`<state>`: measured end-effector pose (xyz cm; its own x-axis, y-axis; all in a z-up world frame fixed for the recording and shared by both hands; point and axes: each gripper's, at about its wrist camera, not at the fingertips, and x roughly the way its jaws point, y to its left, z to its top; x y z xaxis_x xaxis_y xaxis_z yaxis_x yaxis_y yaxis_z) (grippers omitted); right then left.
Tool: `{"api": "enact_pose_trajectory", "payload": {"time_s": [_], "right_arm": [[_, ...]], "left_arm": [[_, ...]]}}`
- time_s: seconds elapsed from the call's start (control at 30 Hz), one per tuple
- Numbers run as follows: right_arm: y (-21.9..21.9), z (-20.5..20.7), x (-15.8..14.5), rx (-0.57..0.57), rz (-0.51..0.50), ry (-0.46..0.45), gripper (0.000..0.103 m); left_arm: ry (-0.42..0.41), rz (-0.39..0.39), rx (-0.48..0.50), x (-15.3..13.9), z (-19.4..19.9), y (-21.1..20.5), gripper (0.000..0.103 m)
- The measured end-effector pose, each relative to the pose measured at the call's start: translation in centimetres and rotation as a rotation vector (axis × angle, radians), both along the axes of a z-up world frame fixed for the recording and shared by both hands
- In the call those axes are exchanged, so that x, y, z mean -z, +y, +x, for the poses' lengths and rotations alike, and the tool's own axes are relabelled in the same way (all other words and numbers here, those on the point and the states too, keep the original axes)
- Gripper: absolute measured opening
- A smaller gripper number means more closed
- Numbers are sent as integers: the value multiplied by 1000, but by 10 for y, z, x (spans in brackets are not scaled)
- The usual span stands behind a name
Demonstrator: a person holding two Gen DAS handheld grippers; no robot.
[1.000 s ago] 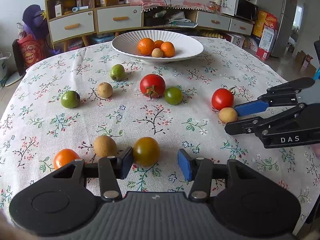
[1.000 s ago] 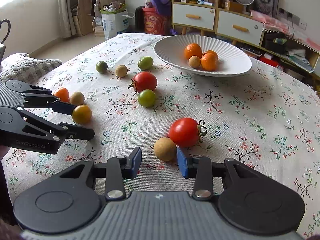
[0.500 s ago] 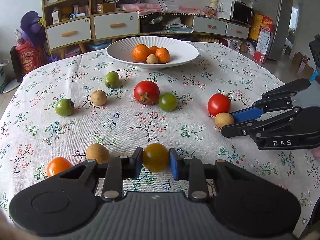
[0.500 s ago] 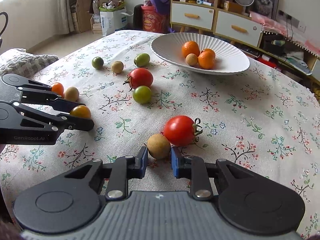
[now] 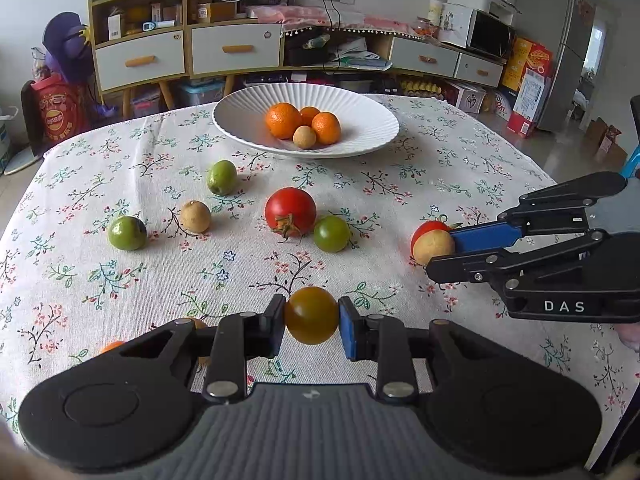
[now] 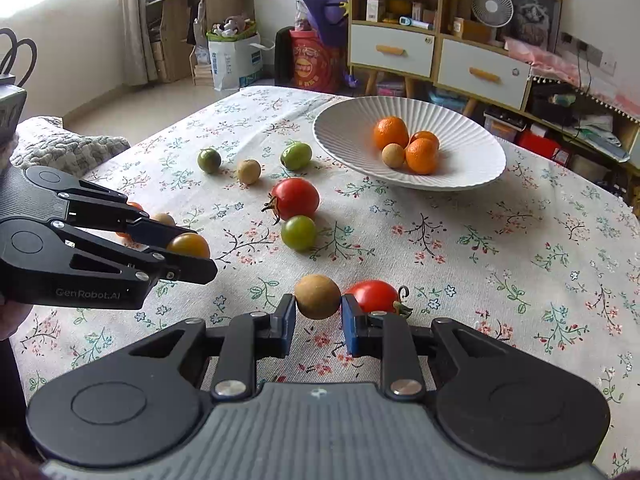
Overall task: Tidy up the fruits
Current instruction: 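Close the left gripper on a yellow-green tomato while the right gripper grasps a tan fruit, then carry the yellow-green tomato and tan fruit in both grippers over the white bowl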
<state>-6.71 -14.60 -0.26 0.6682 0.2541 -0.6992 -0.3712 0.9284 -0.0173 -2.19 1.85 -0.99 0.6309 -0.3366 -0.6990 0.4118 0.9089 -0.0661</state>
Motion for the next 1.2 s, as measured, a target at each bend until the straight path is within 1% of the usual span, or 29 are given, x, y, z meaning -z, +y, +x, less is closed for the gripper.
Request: {"api": "enact_pose_trajectory", "payload": {"time_s": [0.13, 0.37, 0.67, 0.77, 0.93, 1.2], "right_arm": [[-2, 5, -10, 11, 22, -15, 22], [-11, 18, -25, 46, 47, -55, 22], [-19, 40, -37, 91, 64, -91, 22], [-22, 48, -40, 112, 77, -98, 22], [-29, 62, -43, 144, 91, -105, 22], [-37, 87, -38, 193, 90, -91, 22]], "left_arm": [[-7, -21, -13, -10, 7, 0, 24], [-46, -50, -20, -28, 17, -8, 24], [-87, -71, -28, -44, 37, -24, 24], [-95, -72, -31, -47, 44, -30, 24], [-118, -48, -39, -47, 56, -40, 24], [-106, -38, -88, -41, 78, -46, 24]]}}
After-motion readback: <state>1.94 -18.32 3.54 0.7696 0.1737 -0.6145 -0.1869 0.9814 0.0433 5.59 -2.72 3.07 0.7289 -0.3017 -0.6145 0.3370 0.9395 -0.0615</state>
